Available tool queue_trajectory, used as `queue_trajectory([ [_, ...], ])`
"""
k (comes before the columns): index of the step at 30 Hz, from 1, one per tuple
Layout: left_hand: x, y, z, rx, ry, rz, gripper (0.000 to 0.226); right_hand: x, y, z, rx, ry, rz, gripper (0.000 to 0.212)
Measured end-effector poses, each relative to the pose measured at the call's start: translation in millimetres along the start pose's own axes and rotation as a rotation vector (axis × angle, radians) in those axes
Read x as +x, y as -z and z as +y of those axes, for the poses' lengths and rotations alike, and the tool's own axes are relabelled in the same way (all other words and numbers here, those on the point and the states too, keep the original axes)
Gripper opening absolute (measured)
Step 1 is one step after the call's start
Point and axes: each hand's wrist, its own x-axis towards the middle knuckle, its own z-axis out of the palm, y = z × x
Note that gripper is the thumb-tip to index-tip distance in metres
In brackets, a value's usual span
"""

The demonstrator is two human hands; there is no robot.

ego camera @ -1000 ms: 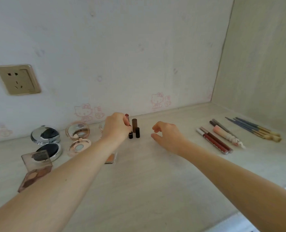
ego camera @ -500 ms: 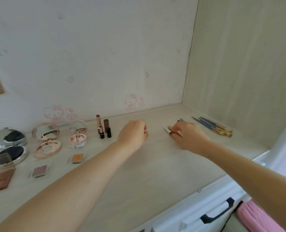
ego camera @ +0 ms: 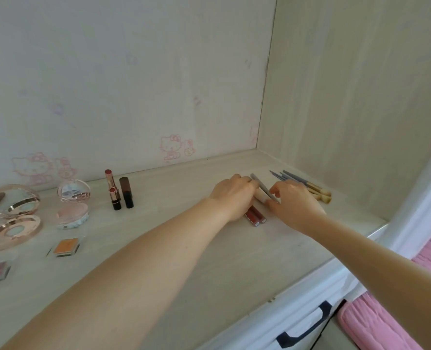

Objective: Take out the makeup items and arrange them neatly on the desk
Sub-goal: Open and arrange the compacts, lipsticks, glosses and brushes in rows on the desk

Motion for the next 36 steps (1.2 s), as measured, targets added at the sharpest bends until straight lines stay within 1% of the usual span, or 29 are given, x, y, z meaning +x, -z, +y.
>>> queue_trajectory([
  [3,12.5,-5.1,0.5,-0.006,0.002,-0.073,0.031,3.3,-5.7,1.4,-0.009,-0.035,-0.018,0.038],
  [6,19.2,-5.2,1.6,-0.022,-0.014,-0.138,0.033,5.8,-9.5,1.5,-0.018,-0.057,-0.004,0.031],
  [8,21.5,-4.2,2.2,-0.076,0.004,-0.182,0.035,6.5,-10.6,0.7,-0.015,-0.069,0.0,0.03],
  [11,23.0,-3.4,4.0,-0.104,0.014,-0.215,0.031,6.6,-11.5,-0.6,-0.015,-0.084,0.001,0.033],
  [15,22.9,-0.9,4.5,-0.018,-0.034,-0.153,0.022,7.2,-13.0,-1.1,-0.058,-0.092,0.002,0.032],
  [18,19.3,3.6,2.2,0.0,-0.055,-0.086,0.022,7.5,-7.7,-2.1,-0.045,-0.071,0.031,0.03],
  [21,12.6,14.0,-2.5,0.019,-0.087,0.052,0.02,7.2,1.9,-9.1,0.086,-0.066,0.057,0.025],
  [24,-0.2,26.9,-11.2,0.09,-0.151,0.176,0.023,2.5,12.6,-23.4,0.195,-0.045,0.057,0.025],
  [27,-21.1,39.3,-24.9,0.119,-0.188,0.214,0.024,-3.7,20.7,-43.5,0.254,0.004,0.044,0.022],
  [30,-48.4,54.2,-40.1,0.137,-0.198,0.24,0.025,-11.4,28.5,-66.6,0.362,0.019,-0.004,0.015],
  [33,-80.9,73.4,-53.1,0.09,-0.184,0.25,0.024,-20.3,36.3,-91.3,0.429,0.069,-0.034,0.008],
  [36,-115.9,91.7,-65.7,0.059,-0.144,0.256,0.023,-31.6,44.1,-117.3,0.583,0.114,-0.075,0.006],
])
